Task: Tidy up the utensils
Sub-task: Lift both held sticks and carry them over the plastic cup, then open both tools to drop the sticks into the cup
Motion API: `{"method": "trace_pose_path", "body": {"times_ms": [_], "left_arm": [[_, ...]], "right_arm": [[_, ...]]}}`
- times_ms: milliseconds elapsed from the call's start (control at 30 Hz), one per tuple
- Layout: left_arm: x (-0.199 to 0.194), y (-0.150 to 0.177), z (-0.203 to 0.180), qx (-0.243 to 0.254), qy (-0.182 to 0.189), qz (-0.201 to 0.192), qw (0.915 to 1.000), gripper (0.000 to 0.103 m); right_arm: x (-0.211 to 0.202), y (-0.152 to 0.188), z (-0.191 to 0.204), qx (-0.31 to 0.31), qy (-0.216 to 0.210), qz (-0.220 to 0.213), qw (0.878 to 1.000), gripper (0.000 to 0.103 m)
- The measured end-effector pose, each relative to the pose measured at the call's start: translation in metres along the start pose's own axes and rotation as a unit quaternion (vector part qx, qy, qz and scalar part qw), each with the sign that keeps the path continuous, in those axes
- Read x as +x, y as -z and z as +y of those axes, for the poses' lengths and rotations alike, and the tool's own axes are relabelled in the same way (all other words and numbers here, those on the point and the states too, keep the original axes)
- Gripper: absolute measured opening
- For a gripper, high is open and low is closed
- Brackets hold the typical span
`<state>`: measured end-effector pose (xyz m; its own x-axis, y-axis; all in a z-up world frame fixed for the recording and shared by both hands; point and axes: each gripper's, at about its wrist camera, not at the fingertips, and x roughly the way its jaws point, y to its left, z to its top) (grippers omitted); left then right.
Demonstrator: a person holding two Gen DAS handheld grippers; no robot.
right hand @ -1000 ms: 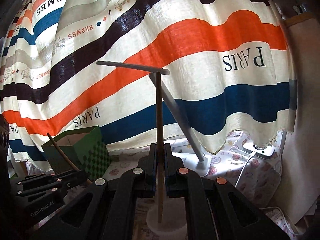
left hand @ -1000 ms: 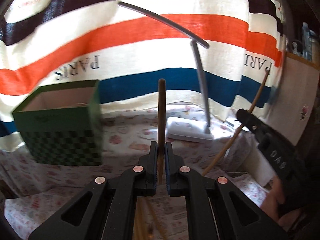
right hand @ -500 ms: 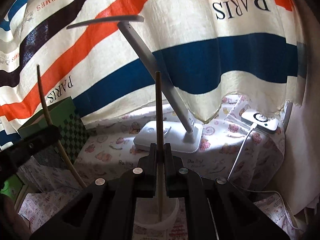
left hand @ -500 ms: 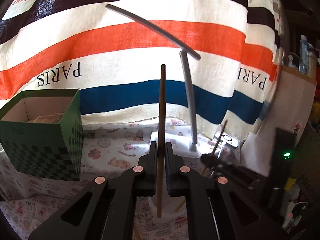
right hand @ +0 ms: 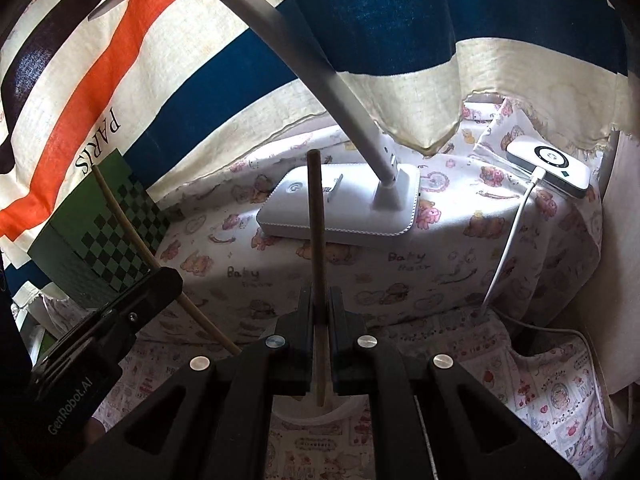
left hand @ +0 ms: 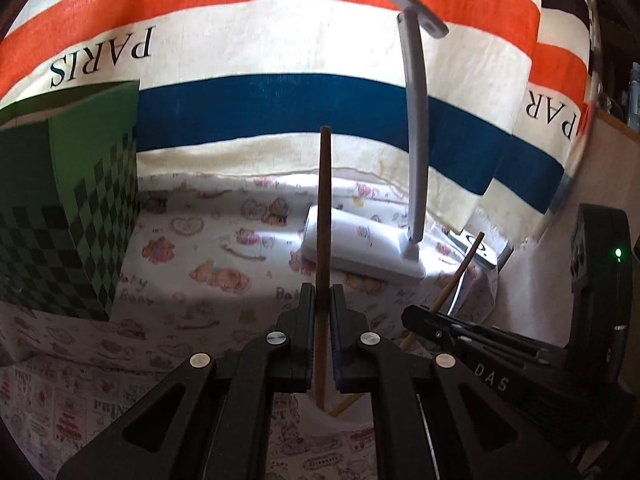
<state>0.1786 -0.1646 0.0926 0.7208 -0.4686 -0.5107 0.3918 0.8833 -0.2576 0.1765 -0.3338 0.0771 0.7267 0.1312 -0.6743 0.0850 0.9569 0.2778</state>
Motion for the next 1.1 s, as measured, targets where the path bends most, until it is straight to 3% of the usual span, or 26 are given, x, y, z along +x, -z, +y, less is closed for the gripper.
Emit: {"method": "trace_pose_path", "body": {"times_ms": [167, 300, 433, 500, 567, 600, 633, 733, 800, 967, 1033, 1100], "left_arm": [[0.006, 0.007, 0.002, 0.013, -0.029, 0.02, 0.9993, 0.006], [0.008, 0.008, 0.005, 0.007, -0.023, 0.027, 0.9994, 0.007], [-0.001, 0.008, 0.005, 0.017, -0.031, 0.011, 0.9993, 0.012], [-0.012, 0.006, 0.005, 0.024, -0.033, -0.002, 0.9992, 0.029], [-0.026, 0.003, 0.01, 0.017, -0.038, -0.018, 0.999, 0.04], [-0.033, 0.002, 0.012, 0.015, -0.045, -0.026, 0.9986, 0.046], [-0.041, 0.002, 0.015, 0.014, -0.051, -0.036, 0.998, 0.048], [-0.068, 0.003, 0.022, 0.016, -0.065, -0.067, 0.9955, 0.06], [-0.088, 0.006, 0.025, 0.025, -0.08, -0.083, 0.993, 0.076], [-0.14, 0.02, 0.038, 0.044, -0.133, -0.125, 0.9822, 0.091], [-0.16, 0.03, 0.046, 0.044, -0.15, -0.144, 0.9771, 0.1], [-0.179, 0.044, 0.056, 0.042, -0.167, -0.167, 0.9709, 0.103]], "right_arm": [[0.011, 0.001, -0.004, 0.01, 0.013, 0.02, 1.0, 0.007], [0.017, 0.003, -0.006, 0.011, 0.026, 0.03, 0.999, 0.008], [0.016, 0.002, -0.004, 0.01, 0.021, 0.037, 0.999, 0.018], [0.009, 0.002, -0.001, 0.003, 0.023, 0.023, 0.999, 0.027], [-0.001, 0.001, 0.004, -0.009, 0.022, 0.006, 1.0, 0.043], [-0.007, 0.0, 0.008, -0.017, 0.015, -0.006, 1.0, 0.057], [-0.013, 0.0, 0.011, -0.023, 0.009, -0.016, 1.0, 0.065], [-0.031, 0.002, 0.023, -0.039, -0.003, -0.037, 0.999, 0.066], [-0.041, 0.004, 0.034, -0.054, -0.017, -0.046, 0.997, 0.066], [-0.072, 0.022, 0.066, -0.102, -0.041, -0.082, 0.991, 0.07], [-0.077, 0.031, 0.075, -0.108, -0.064, -0.073, 0.989, 0.072], [-0.076, 0.038, 0.081, -0.117, -0.081, -0.042, 0.989, 0.072]]}}
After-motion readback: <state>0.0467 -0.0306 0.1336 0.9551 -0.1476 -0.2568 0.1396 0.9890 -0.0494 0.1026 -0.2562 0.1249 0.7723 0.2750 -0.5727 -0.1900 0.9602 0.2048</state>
